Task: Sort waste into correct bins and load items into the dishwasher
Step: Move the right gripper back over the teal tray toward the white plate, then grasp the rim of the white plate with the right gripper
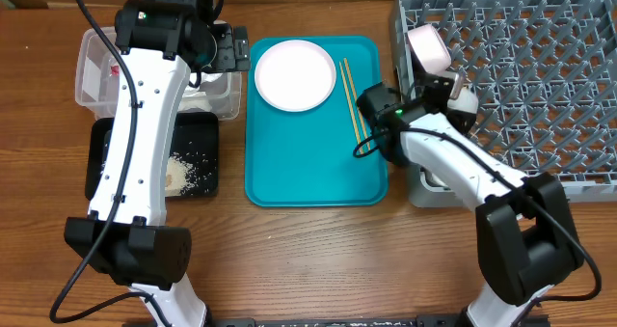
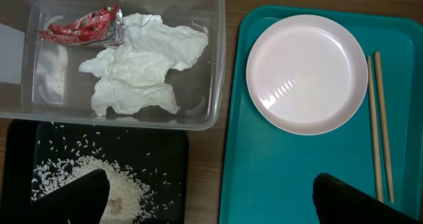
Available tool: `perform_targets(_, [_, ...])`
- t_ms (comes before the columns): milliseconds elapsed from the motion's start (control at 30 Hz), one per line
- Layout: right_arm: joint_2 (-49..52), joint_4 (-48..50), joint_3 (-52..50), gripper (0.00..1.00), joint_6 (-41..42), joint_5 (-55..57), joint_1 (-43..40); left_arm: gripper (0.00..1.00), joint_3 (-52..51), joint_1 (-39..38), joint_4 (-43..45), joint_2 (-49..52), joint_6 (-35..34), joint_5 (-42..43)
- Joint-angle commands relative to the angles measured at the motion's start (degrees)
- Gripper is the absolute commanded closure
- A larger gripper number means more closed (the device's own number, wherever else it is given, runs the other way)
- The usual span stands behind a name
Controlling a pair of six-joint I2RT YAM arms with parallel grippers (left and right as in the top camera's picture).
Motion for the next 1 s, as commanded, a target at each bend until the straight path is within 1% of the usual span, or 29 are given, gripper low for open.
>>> perform_targets(0, [0.15,-0.66,0.92,0.54,-0.04,-2.21,3.52,0.0,0.76,-0.13,0.11,-1.03,-0.94,-0.42])
perform_targets(67, [0.15,-2.45,2.93,0.49,-0.04,-2.56,4.74,0.0,0.76,-0.13,0.11,-1.03,-0.94,-0.44])
perform_targets(133, [0.15,-4.15,5.38,0.39,-0.07,-3.85,5.66,0.0,0.76,-0.13,0.11,-1.03,-0.96,-0.42])
perform_targets(167, [0.15,-4.72,6.38,0.38,-0.09,-4.79,5.86,0.0,0.76,-0.13,0.11,-1.03,-0.96,-0.44])
perform_targets(200, [0.15,-5.25,7.58,0.35,-0.13,-6.05,5.97,0.0,0.76,-0.13,0.11,-1.03,-0.94,-0.44])
perform_targets(267, [0.15,-5.62,10.64,0.29,-3.23,-11.52,5.99,0.0,0.76,-0.13,0.11,-1.03,-0.96,-0.42])
perform_targets(300, [0.15,-5.51,15.37,0.22,-8.04,-22.1,5.22,0.0,0.76,-0.13,0.11,-1.03,-0.96,-0.42])
perform_targets(333, [0.15,-5.27,16.59,0.22,-8.79,-25.2,5.05,0.0,0.76,-0.13,0.11,-1.03,-0.96,-0.42])
perform_targets(400, [0.15,-2.93,19.3,0.17,-10.36,-34.71,4.7,0.0,0.76,-0.13,0.11,-1.03,-0.94,-0.42])
perform_targets(433, [0.15,2.05,20.52,0.16,-12.83,-44.06,4.68,0.0,0.76,-0.13,0.11,-1.03,-0.96,-0.44])
perform_targets(467, [0.15,7.26,20.52,0.16,-13.35,-51.74,4.7,0.0,0.76,-0.13,0.11,-1.03,-0.94,-0.44])
perform_targets(500, [0.17,10.16,20.46,0.16,-13.35,-55.49,4.7,0.0,0.76,-0.13,0.11,-1.03,-0.94,-0.44])
perform_targets(567, [0.63,17.46,19.82,0.22,-12.57,-61.79,4.7,0.0,0.76,-0.13,0.11,-1.03,-0.96,-0.42])
perform_targets(633, [2.21,22.49,19.76,0.3,-8.63,-62.12,4.72,0.0,0.76,-0.13,0.11,-1.03,-0.94,-0.42])
perform_targets(733, [5.18,25.05,19.76,0.36,-2.56,-60.54,4.81,0.0,0.76,-0.13,0.11,-1.03,-0.94,-0.44])
perform_targets(867, [10.54,26.14,19.76,0.36,5.03,-59.58,4.52,0.0,0.76,-0.13,0.11,-1.03,-0.94,-0.42])
perform_targets(967, [14.08,28.72,19.76,0.36,5.16,-61.22,4.55,0.0,0.76,-0.13,0.11,-1.03,-0.96,-0.42])
